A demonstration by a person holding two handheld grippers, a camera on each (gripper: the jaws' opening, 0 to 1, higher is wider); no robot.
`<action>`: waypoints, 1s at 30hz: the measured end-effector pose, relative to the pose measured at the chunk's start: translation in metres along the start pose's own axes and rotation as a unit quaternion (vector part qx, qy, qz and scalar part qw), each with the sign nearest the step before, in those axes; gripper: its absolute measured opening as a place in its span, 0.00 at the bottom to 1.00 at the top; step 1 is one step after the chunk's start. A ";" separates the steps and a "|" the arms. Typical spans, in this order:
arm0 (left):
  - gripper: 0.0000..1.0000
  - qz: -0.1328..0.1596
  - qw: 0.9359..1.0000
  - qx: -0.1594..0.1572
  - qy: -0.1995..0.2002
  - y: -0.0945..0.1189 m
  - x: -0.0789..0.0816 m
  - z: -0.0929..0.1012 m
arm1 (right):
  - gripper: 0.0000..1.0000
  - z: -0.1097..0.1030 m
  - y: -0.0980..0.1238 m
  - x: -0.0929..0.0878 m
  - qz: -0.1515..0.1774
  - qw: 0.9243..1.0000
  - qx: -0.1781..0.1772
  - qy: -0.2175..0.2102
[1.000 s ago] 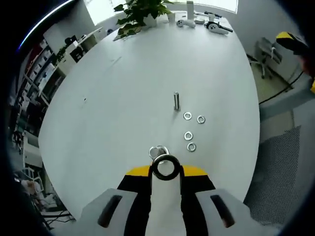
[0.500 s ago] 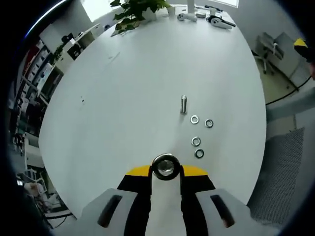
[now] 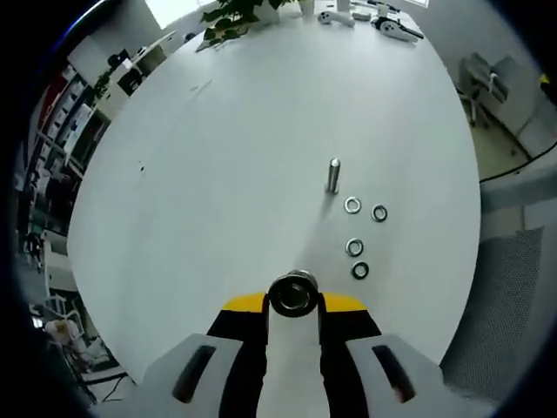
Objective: Place the washer onto the threaded stud by aligning its center hole with the stud, sliding it down to the base, and recovering from edge contact or off-axis alignment until the washer reaches the visible bottom stop.
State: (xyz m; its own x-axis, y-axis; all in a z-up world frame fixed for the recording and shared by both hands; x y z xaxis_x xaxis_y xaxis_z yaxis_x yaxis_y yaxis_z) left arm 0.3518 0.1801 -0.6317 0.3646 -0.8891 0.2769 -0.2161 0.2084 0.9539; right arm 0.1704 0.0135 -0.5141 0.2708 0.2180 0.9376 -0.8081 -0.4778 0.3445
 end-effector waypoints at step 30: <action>0.21 0.041 0.997 0.004 0.067 0.016 0.000 0.002 | 0.49 -0.003 -0.001 -0.001 -0.002 1.000 0.009 0.001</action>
State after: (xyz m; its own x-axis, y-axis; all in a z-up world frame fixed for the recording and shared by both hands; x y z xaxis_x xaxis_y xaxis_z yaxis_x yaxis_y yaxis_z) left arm 0.3465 0.1823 -0.6170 0.4623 -0.8072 0.3670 -0.2566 0.2744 0.9267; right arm 0.1697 0.0161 -0.5152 0.2734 0.2214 0.9361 -0.7971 -0.4925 0.3493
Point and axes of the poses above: the point that each gripper's makers call its tool centre point, and the gripper's own axes: y roughly backward along the fingers, z roughly to its right, x roughly out of its top, the point moved 5 cm from there along y, roughly backward along the fingers, and after that the axes turned 1 degree about -x, right-handed, at the moved point
